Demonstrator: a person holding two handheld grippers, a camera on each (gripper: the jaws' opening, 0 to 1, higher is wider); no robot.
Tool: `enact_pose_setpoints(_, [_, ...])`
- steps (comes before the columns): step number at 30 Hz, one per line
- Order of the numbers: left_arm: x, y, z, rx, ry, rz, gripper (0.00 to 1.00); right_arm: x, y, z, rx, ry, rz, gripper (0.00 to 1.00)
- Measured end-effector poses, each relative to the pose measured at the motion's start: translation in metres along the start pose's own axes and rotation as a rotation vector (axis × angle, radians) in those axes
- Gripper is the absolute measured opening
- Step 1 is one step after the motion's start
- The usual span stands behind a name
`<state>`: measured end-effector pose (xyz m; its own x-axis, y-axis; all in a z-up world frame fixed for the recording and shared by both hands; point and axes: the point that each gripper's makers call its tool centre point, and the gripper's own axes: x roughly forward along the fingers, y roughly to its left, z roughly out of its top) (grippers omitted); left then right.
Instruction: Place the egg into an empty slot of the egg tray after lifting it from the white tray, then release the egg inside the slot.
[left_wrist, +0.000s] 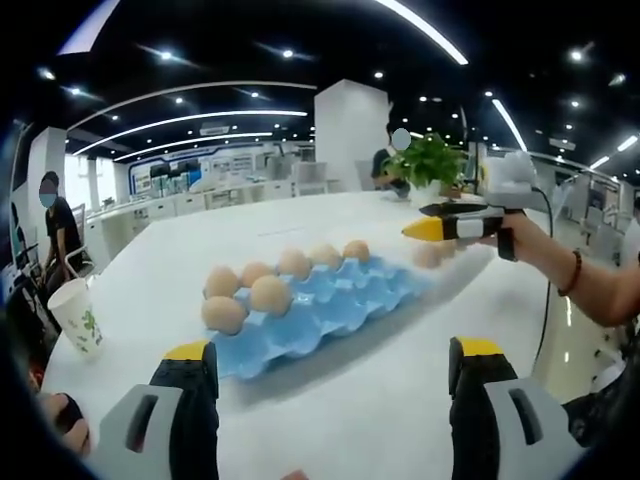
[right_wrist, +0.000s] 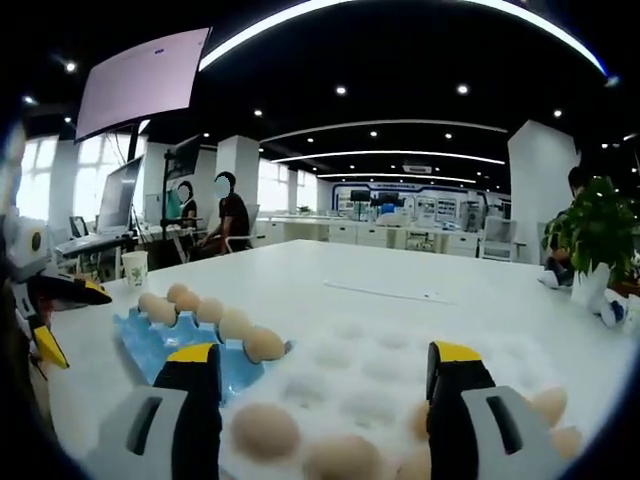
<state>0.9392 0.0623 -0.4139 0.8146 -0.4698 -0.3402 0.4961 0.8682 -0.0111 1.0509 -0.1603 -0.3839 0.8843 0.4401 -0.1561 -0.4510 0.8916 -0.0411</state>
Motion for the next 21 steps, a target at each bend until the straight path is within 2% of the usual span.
enact_pose_setpoints(9, [0.0, 0.0, 0.001, -0.001, -0.007, -0.004, 0.98, -0.013, -0.025, -0.009, 0.053, 0.002, -0.034, 0.84])
enact_pose_setpoints(14, [0.001, -0.001, 0.002, 0.004, -0.006, -0.008, 0.98, -0.017, -0.034, -0.011, 0.049, 0.011, -0.058, 0.83])
enact_pose_setpoints(21, [0.0, -0.001, 0.006, 0.01, -0.016, -0.006, 0.98, -0.02, -0.045, -0.014, 0.042, 0.014, -0.089, 0.72])
